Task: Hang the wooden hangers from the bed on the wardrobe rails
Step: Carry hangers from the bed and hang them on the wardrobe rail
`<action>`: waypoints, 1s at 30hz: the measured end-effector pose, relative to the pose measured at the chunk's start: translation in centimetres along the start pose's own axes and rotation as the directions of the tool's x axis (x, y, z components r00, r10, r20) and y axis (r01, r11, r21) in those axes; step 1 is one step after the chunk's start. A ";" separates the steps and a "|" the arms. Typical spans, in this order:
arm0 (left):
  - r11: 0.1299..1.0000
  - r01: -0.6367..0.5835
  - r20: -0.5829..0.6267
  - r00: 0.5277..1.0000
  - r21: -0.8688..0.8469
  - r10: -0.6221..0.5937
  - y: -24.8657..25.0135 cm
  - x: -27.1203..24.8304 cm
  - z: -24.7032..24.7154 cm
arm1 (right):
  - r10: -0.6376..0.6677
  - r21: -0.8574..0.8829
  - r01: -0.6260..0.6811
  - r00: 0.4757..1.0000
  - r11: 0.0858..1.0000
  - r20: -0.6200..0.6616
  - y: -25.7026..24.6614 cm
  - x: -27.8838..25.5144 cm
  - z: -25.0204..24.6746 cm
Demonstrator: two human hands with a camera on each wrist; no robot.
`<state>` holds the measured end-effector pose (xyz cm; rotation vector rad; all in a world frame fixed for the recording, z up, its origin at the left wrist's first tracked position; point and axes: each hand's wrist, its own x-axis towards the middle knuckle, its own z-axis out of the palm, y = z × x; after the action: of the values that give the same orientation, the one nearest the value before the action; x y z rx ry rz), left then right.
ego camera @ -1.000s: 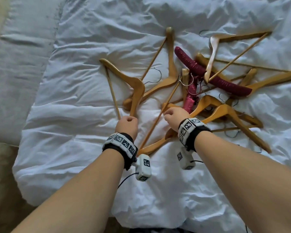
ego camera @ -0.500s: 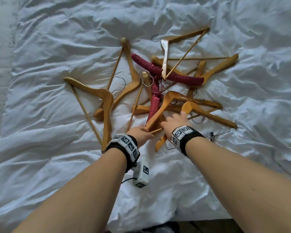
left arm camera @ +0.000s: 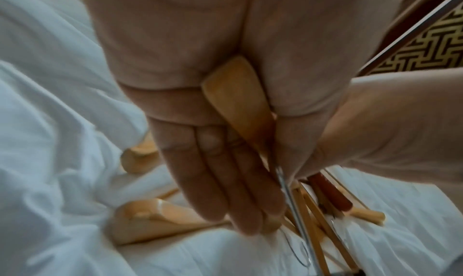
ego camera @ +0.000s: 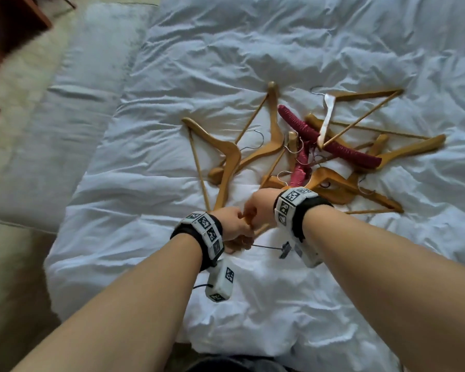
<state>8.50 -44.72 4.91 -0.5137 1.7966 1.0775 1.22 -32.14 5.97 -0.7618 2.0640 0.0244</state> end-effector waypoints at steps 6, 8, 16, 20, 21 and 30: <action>0.975 0.081 0.002 0.997 -0.209 -0.082 -7.3 -8.7 -4.3 | 0.010 0.356 0.017 0.997 0.934 -0.074 -6.0 0.2 -1.1; 0.966 0.096 -0.012 0.995 -0.242 -0.102 -9.8 -11.9 -5.2 | 0.096 0.355 -0.041 0.986 0.934 -0.138 -7.5 0.3 -1.5; 0.868 0.019 -0.255 0.952 -0.496 -0.167 -20.9 -30.6 -2.9 | -0.093 -0.017 0.091 0.978 0.996 -0.187 -21.6 -5.3 -2.1; 0.811 -0.085 -0.428 0.878 -0.578 -0.213 -26.2 -40.7 4.1 | -0.253 0.144 0.287 0.943 0.947 -0.214 -31.6 -10.1 0.6; 0.797 -0.101 -0.474 0.846 -0.595 -0.246 -27.8 -43.5 7.0 | -0.276 0.239 0.324 0.937 0.916 -0.214 -34.3 -11.7 1.9; 0.680 0.125 -0.623 0.308 -0.723 -0.719 -36.0 -65.9 38.4 | -0.732 0.282 0.701 0.682 0.655 0.004 -55.1 -39.7 20.8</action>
<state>84.74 -38.22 40.34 -2.2282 1.8840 0.9273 61.61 -50.41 38.55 -1.3291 1.4771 -0.6286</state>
